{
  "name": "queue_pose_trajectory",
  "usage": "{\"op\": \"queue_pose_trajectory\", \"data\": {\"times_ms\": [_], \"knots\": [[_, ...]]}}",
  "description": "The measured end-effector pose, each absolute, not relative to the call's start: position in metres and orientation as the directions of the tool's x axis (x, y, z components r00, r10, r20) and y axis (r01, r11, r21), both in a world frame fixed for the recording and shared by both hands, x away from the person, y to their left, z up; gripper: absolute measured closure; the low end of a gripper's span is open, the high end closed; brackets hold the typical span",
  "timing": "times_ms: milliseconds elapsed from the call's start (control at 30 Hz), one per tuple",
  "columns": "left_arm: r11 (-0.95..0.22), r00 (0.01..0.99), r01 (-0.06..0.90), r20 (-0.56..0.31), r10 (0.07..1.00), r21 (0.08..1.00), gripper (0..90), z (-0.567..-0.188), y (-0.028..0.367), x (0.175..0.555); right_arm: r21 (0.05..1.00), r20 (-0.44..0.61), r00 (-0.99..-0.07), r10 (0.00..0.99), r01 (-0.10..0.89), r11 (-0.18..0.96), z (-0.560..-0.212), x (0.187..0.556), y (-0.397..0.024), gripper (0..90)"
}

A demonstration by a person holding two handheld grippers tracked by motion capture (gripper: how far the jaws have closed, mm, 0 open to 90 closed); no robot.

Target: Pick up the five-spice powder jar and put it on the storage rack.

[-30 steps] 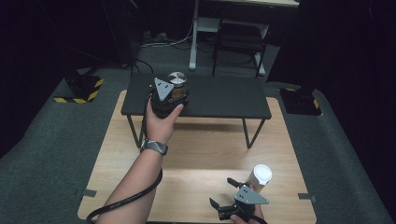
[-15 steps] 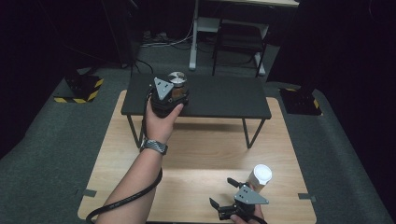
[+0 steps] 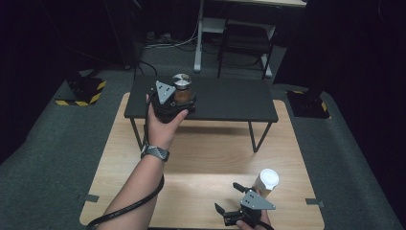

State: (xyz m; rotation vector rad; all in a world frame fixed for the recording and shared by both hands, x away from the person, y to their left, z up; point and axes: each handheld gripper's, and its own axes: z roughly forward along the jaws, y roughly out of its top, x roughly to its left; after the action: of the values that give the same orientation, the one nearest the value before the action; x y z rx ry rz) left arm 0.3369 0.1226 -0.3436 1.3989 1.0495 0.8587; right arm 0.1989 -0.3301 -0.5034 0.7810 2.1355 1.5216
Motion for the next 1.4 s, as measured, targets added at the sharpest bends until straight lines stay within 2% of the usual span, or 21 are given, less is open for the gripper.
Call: {"op": "queue_pose_trajectory", "data": {"times_ms": [800,1400], "knots": [[0.055,0.395,0.068,-0.077,0.915,0.996,0.5,-0.369,0.149,0.285,0.945,-0.014,-0.765,0.644,0.201,0.259,-0.503,0.199,-0.33,0.0],[0.095,0.425,0.046,-0.105,0.899,0.994,0.5,-0.418,0.17,0.236,0.945,-0.014,-0.763,0.646,0.202,0.258,-0.503,0.199,-0.329,0.0]]}}
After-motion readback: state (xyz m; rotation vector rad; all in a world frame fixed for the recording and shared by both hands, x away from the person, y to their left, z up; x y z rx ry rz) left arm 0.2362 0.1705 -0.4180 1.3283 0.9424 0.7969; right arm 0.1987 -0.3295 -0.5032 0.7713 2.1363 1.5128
